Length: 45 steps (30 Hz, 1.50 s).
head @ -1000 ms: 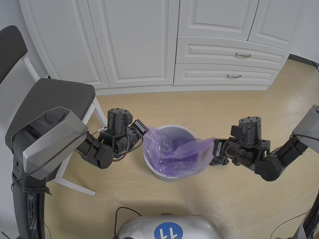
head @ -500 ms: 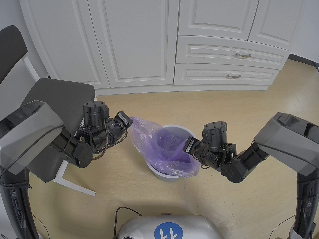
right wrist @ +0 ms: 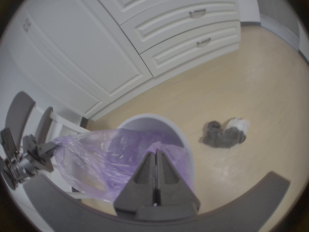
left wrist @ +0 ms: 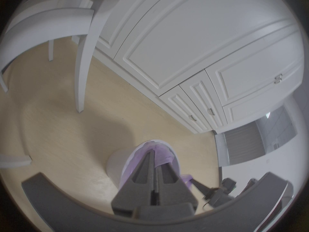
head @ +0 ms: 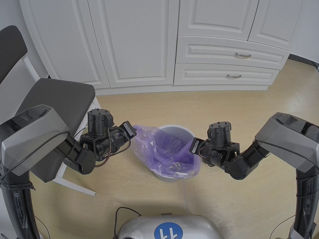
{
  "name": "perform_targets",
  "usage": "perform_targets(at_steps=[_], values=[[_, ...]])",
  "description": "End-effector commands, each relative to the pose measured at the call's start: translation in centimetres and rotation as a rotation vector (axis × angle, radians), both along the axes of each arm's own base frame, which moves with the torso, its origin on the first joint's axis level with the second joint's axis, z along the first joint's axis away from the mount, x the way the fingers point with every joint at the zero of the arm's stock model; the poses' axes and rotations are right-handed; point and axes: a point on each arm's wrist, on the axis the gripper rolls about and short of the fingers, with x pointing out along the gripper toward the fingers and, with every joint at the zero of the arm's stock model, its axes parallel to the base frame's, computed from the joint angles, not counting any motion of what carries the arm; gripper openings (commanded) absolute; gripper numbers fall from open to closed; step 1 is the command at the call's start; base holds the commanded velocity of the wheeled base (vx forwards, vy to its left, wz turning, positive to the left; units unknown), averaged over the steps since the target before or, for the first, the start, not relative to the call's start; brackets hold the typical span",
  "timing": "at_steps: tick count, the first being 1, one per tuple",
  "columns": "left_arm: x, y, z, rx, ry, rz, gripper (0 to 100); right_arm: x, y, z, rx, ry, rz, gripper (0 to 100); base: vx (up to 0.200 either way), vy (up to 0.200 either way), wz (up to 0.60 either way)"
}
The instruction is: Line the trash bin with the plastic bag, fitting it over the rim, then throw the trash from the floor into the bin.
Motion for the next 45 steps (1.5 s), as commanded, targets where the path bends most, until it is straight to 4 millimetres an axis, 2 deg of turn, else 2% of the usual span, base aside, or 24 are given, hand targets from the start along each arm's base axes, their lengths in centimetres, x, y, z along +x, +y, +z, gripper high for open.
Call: perform_targets(at_steps=[1,4,6,8,15,22,30,36,39,45], values=[[-2.1,1.7,1.0,0.225,-0.09,-0.054,0,-0.7,-4.4,0.9,-0.318,-0.039,-0.061,0,0.0,0.0,0.0],[-3.7,2.3,0.9,0.347,-0.121,-0.098,0,-2.0,-5.6,1.2,-0.486,-0.036,-0.077,0,0.0,0.0,0.0],[-3.9,2.5,0.6,0.38,-0.12,-0.107,0,-2.3,-6.0,1.2,-0.524,-0.034,-0.073,0,0.0,0.0,0.0],[-4.4,3.6,-0.8,0.505,-0.127,-0.139,0,-4.0,-7.5,1.1,-0.649,-0.013,-0.031,0,0.0,0.0,0.0],[-3.5,5.6,-3.2,0.668,-0.148,-0.139,0,-6.4,-8.9,0.3,-0.8,-0.002,0.037,0,0.0,0.0,0.0],[-3.3,5.9,-4.9,0.677,-0.167,-0.13,0,-7.6,-9.5,-1.3,-0.889,-0.014,0.1,0,0.0,0.0,0.0],[-3.6,6.1,-5.5,0.679,-0.145,-0.143,0,-8.7,-10.2,-2.2,-0.933,-0.055,0.195,0,0.0,0.0,0.0],[-4.5,6.0,-6.2,0.7,-0.129,-0.198,0,-10.2,-10.6,-2.5,-0.964,-0.054,0.28,0,0.0,0.0,0.0],[-5.6,6.1,-6.9,0.697,-0.118,-0.289,0,-11.2,-10.9,-3.0,-1.007,-0.042,0.359,0,0.0,0.0,0.0],[-6.2,6.4,-7.5,0.705,-0.113,-0.349,0,-11.7,-10.8,-3.8,-1.028,-0.025,0.426,0,0.0,0.0,0.0]])
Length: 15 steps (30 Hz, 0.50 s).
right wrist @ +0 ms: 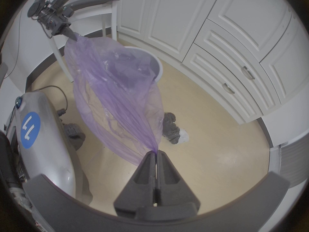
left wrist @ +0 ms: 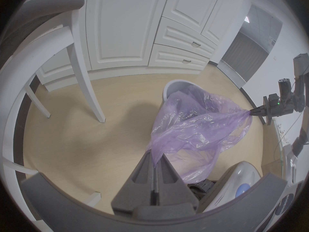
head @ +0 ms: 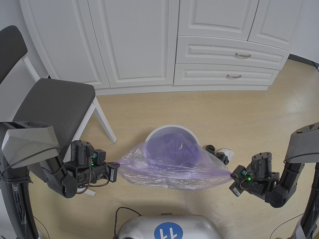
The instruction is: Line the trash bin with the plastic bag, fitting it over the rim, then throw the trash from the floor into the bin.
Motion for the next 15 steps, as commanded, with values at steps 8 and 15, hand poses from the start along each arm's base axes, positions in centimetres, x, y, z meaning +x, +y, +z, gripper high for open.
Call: perform_targets(at_steps=[8,15], values=[[1.6,-0.4,-3.2,0.015,-0.003,0.025,0,2.3,2.8,-3.6,0.086,-0.027,-0.025,0,0.0,0.0,0.0],[4.2,-1.3,-3.7,-0.029,-0.114,0.175,0,4.2,6.1,-5.1,0.175,-0.135,-0.119,0,0.0,0.0,0.0]])
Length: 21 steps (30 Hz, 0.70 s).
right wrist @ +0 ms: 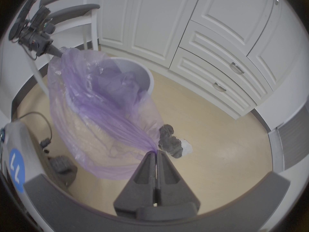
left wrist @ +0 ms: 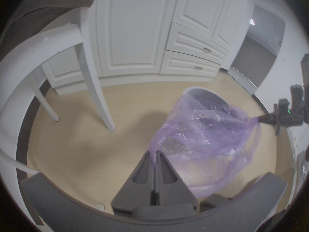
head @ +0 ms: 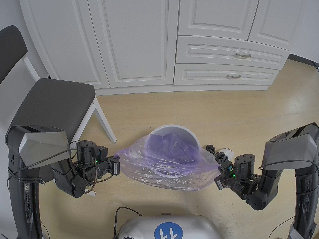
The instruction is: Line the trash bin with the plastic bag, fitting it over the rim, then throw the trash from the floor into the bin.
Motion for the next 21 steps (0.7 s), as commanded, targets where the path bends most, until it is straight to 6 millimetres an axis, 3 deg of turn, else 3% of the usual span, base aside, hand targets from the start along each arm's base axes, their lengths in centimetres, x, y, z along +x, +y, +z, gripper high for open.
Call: perform_targets(at_steps=[1,8,13,21], values=[[1.9,-0.9,-1.6,-0.042,-0.029,0.078,0,1.3,2.6,-2.4,0.051,-0.02,-0.011,0,0.0,0.0,0.0],[2.5,-0.2,1.5,-0.133,-0.086,0.119,0,2.6,3.4,0.4,0.2,-0.116,-0.044,0,0.0,0.0,0.0],[2.1,-0.4,2.3,-0.163,-0.089,0.116,0,2.5,2.7,1.6,0.201,-0.13,-0.065,0,0.0,0.0,0.0],[1.8,-0.9,1.5,-0.166,-0.058,0.104,0,1.9,-0.3,0.2,0.054,-0.062,-0.089,0,0.0,0.0,0.0]])
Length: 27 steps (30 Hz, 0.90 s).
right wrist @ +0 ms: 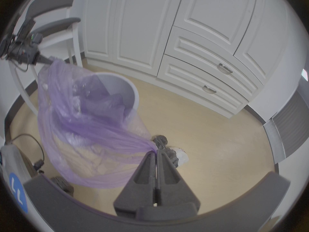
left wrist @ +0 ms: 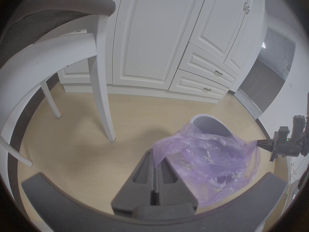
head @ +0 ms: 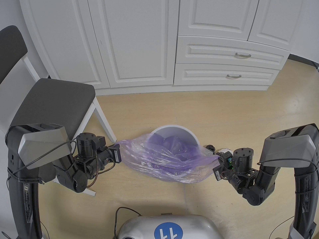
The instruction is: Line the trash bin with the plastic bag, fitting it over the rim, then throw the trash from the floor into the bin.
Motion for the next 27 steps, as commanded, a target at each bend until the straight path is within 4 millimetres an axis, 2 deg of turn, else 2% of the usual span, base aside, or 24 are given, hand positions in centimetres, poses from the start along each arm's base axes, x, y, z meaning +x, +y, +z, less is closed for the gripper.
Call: perform_targets(at_steps=[1,2,4,9,10,15,19,21,22,23,27], values=[[-0.1,-0.3,-0.4,0.001,0.012,-0.01,0,-0.5,-1.1,-0.6,-0.036,0.036,-0.01,0,0.0,0.0,0.0],[-0.3,-1.1,-1.2,0.005,0.03,-0.032,0,-0.7,-0.8,-1.8,-0.051,0.063,0.002,0,0.0,0.0,0.0],[-0.5,-1.7,-1.7,0.009,0.045,-0.047,0,-0.8,-0.4,-2.6,-0.061,0.08,0.009,0,0.0,0.0,0.0],[-0.9,-2.2,-2.0,0.012,0.054,-0.064,0,-1.0,0.2,-3.7,-0.074,0.104,0.026,0,0.0,0.0,0.0],[-0.9,-2.2,-1.9,0.012,0.054,-0.064,0,-0.9,0.3,-3.7,-0.07,0.099,0.028,100,0.0,0.0,0.0],[-0.9,-2.2,-1.3,0.001,0.04,-0.062,0,-1.2,0.2,-2.8,-0.065,0.086,0.03,100,0.0,0.0,0.0],[-1.2,-2.7,0.5,-0.052,0.016,-0.062,0,-2.3,-0.8,-0.2,-0.037,0.062,0.055,100,0.0,0.0,0.0],[-1.5,-3.1,1.7,-0.089,0.002,-0.064,0,-3.4,-2.1,1.7,0.015,0.061,0.143,100,0.0,0.0,0.0],[-1.5,-3.1,1.7,-0.089,0.002,-0.064,0,-3.4,-2.1,1.7,0.015,0.061,0.143,100,0.0,0.0,0.0],[-1.7,-3.2,2.4,-0.099,-0.01,-0.069,0,-4.3,-2.9,3.1,0.068,0.061,0.244,100,0.0,0.0,0.0],[-1.9,-3.0,2.9,-0.104,-0.019,-0.067,0,-5.1,-3.1,4.7,0.158,0.048,0.384,100,0.0,0.0,0.0]])
